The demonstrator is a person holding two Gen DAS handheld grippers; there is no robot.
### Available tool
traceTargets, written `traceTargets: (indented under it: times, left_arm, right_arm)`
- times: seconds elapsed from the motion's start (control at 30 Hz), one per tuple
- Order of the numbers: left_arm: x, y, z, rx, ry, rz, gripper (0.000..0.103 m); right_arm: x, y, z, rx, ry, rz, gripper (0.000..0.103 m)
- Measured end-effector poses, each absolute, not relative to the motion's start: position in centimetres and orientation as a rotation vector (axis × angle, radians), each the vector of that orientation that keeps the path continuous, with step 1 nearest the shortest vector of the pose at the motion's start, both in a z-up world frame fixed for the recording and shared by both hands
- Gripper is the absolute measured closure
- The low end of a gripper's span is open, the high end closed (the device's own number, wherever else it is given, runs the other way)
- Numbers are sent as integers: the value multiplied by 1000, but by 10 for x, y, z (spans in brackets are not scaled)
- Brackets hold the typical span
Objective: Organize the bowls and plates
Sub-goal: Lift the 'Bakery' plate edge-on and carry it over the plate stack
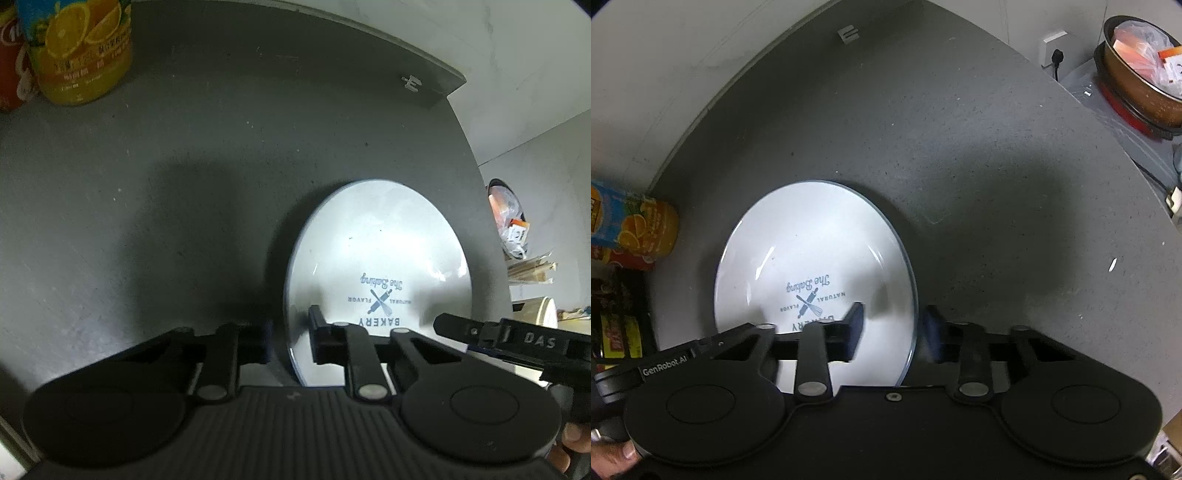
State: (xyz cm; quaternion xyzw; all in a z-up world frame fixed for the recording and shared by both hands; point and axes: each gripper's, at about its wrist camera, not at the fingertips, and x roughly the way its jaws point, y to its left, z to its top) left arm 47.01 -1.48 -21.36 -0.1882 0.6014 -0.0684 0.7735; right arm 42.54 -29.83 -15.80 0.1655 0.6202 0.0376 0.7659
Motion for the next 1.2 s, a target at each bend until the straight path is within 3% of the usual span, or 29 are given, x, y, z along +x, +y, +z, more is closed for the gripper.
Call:
traceTargets:
  times: [0.2, 0.57, 0.8, 1.2]
  left_arm:
    - [469, -10, -216, -466, 1302, -144, 93]
    - [468, -8, -215, -484, 1302, -143, 94]
    - [466, 2, -200, -504, 1237, -153, 94]
    - [447, 46, -163, -574, 1125, -91, 94]
  right_arm:
    - [436, -305, -160, 367, 1367, 98, 84]
    - [444, -304, -168, 345, 1388, 107, 85]
    - [436, -302, -140, 346, 1255, 146, 95]
    - [442, -269, -107, 355, 1169, 280, 96]
